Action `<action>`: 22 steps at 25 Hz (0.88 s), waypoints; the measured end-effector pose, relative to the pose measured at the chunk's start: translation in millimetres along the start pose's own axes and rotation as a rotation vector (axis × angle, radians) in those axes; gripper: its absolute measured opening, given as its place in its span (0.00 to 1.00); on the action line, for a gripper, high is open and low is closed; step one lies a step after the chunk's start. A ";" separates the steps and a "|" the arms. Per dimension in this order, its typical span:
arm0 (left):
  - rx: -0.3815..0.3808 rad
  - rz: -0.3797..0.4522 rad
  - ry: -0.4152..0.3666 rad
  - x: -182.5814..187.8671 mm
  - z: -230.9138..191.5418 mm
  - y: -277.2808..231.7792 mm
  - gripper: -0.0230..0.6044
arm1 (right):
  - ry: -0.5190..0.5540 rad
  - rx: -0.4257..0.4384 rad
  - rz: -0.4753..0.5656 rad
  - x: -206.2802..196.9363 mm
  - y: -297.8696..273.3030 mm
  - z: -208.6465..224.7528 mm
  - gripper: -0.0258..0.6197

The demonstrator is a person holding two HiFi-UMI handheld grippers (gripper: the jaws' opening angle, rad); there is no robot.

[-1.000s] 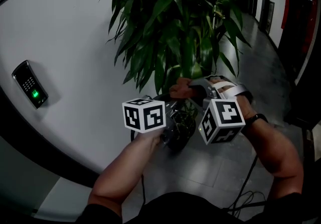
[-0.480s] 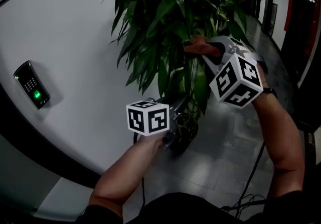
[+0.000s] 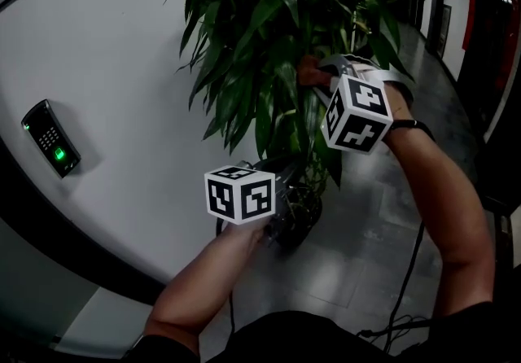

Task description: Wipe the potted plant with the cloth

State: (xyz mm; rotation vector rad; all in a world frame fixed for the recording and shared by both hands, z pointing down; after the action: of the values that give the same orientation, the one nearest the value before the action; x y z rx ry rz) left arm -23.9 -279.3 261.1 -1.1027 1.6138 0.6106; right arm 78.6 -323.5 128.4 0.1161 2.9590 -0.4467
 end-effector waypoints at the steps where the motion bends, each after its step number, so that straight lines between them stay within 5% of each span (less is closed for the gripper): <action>1: 0.000 -0.002 0.002 -0.6 -0.3 -0.8 0.07 | 0.009 0.007 0.001 0.3 0.7 -4.3 0.15; 22: -0.009 0.015 0.027 -2.1 0.3 1.1 0.07 | 0.111 0.114 0.052 10.9 32.9 -78.7 0.15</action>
State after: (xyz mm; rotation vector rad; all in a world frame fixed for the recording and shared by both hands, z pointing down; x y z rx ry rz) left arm -24.7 -277.7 262.8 -1.1101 1.6451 0.6160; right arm 60.6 -268.0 191.6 0.2376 3.0288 -0.6209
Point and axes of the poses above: the fingertips, and each gripper's own axes: y backward along the fingers, z to its right, x out of its top, the point moved 8 cm from there along y, backward along the fingers, and after that the axes turned 6 degrees about -z, right-handed, at the moved point
